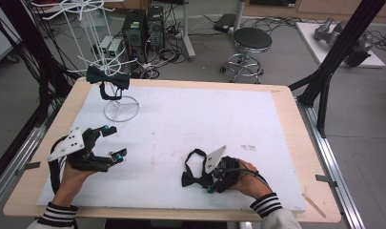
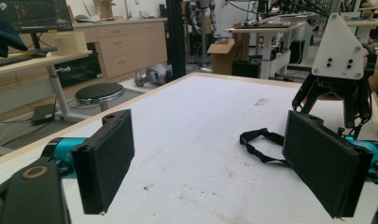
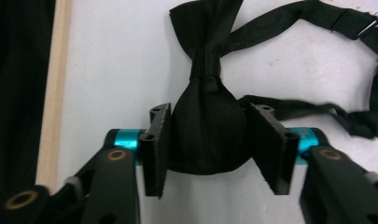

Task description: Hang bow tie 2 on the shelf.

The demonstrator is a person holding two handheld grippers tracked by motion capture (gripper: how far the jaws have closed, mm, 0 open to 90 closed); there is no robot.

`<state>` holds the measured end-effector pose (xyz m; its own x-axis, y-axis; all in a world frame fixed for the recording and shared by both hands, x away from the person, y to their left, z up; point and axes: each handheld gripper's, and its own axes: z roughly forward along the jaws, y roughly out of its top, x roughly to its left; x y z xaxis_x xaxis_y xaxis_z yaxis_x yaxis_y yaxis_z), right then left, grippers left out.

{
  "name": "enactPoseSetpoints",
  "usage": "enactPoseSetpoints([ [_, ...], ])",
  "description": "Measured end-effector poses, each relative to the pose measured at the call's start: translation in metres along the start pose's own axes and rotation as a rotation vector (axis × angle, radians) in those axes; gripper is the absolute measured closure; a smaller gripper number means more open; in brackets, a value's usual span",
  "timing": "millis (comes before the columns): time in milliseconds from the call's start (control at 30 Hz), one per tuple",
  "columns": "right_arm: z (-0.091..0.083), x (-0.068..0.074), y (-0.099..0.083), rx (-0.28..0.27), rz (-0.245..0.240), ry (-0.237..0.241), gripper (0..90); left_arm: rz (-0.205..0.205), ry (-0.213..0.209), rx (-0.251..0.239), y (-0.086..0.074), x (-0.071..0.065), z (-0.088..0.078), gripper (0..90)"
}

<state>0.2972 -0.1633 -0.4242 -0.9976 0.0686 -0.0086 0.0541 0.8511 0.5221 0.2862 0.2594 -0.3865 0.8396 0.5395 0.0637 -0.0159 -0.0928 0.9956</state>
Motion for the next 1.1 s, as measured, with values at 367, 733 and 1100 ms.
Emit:
enactPoseSetpoints([
  [367, -0.001, 0.003, 0.001, -0.001, -0.026, 0.027, 75.7, 0.0, 0.0, 0.004, 0.0, -0.001, 0.001, 17.2],
  [733, -0.005, 0.004, -0.001, -0.045, -0.029, 0.013, 76.0, -0.001, -0.008, 0.005, 0.0, -0.001, 0.002, 17.3],
  [1100, -0.018, 0.004, 0.0, -0.156, -0.022, -0.04, 76.4, 0.004, -0.013, 0.004, 0.001, -0.001, 0.004, 17.3],
])
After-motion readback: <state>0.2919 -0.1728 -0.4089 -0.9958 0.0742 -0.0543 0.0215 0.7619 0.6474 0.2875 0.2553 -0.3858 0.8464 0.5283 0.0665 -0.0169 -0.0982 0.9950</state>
